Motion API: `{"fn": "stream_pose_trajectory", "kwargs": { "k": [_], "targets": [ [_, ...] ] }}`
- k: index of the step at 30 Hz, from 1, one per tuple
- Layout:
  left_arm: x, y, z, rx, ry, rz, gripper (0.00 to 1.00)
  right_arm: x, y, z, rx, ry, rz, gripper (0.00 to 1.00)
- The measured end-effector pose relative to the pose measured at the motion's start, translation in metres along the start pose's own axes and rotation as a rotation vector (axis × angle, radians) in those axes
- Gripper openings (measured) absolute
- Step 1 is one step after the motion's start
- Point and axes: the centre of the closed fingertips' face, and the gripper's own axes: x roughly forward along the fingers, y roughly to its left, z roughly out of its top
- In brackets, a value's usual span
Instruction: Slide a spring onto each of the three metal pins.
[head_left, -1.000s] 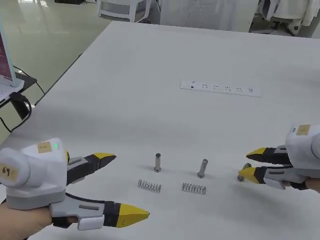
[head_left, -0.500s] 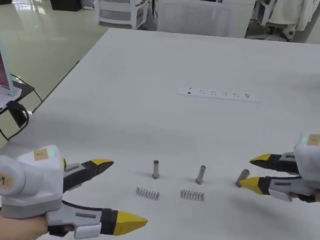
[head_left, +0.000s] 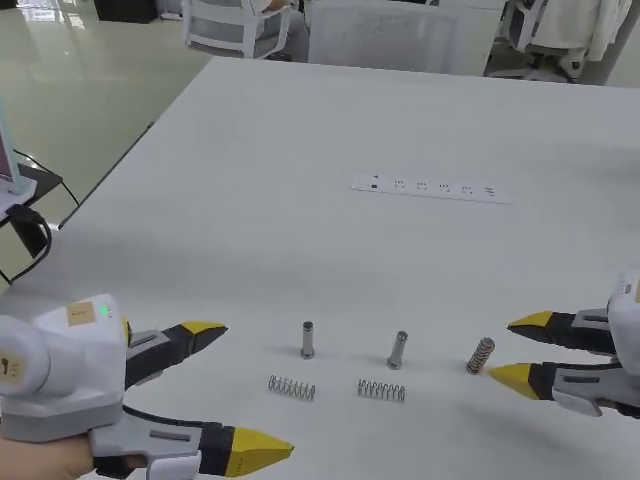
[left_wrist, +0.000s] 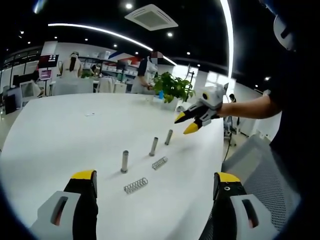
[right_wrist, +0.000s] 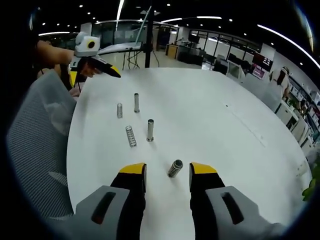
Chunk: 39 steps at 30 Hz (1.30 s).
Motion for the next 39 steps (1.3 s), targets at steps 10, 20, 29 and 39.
{"fn": "stream_pose_trajectory", "kwargs": {
  "k": [10, 20, 29, 39],
  "targets": [
    [-0.002, 0.001, -0.001, 0.002, 0.003, 0.006, 0.93, -0.004, 0.014, -0.001, -0.015, 0.001, 0.029, 0.33],
    [-0.001, 0.000, -0.001, -0.001, 0.005, 0.006, 0.93, 0.000, 0.027, -0.012, -0.043, 0.030, 0.061, 0.31],
    [-0.001, -0.002, -0.001, 0.003, 0.007, 0.005, 0.93, 0.011, 0.045, -0.014, -0.093, 0.055, 0.119, 0.28],
    [0.001, -0.005, 0.000, 0.004, 0.002, -0.005, 0.94, 0.031, 0.057, -0.002, -0.155, 0.061, 0.172, 0.26]
  ]
}}
